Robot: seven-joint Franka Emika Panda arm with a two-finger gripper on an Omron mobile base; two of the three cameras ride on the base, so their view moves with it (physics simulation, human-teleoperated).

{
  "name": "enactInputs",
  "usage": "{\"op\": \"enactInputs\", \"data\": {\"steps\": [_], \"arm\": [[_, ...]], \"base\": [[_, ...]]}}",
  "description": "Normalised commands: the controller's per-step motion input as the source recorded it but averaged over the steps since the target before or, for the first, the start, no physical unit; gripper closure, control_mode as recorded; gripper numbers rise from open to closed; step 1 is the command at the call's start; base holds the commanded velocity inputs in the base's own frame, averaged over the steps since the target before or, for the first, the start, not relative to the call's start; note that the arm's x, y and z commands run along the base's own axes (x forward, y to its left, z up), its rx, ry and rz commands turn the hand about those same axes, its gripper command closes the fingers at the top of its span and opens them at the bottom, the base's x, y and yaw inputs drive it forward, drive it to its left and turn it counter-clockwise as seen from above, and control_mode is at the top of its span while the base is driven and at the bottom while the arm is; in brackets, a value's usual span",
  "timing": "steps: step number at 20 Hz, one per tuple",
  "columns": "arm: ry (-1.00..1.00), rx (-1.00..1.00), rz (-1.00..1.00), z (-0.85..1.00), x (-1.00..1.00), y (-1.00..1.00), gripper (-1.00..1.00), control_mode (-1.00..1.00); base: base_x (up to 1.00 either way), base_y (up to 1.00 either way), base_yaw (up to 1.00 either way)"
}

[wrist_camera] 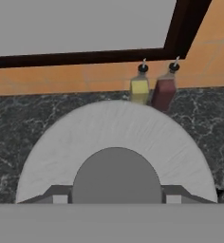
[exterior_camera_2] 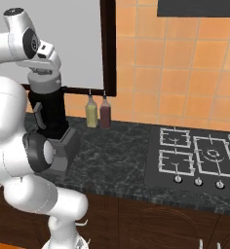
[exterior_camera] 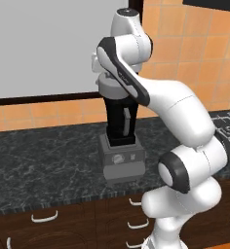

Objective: Close the lid blender by securely placing the lid on top.

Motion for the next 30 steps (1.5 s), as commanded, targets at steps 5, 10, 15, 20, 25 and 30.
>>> {"op": "enactInputs", "data": {"steps": [5, 10, 15, 20, 25, 30], "arm": [[0.01, 0.00, 0.00, -0.02, 0.43, 0.00, 1.00, -1.00], [0.00, 0.00, 0.00, -0.01, 0.03, -0.19, 1.00, -1.00], [-0.02, 0.02, 0.00, 0.02, -0.02, -0.13, 1.00, -1.00], [-0.02, 0.01, 0.00, 0.01, -0.09, -0.20, 1.00, -1.00], [0.00, 0.00, 0.00, 0.00, -0.49, -0.16, 1.00, -1.00], [0.00, 0.02, 0.00, 0.08, -0.05, 0.00, 1.00, -1.00]], "base": [[0.00, 0.00, 0.00], [0.00, 0.00, 0.00], [0.00, 0.00, 0.00], [0.00, 0.00, 0.00], [0.00, 0.00, 0.00], [0.00, 0.00, 0.00]]}}
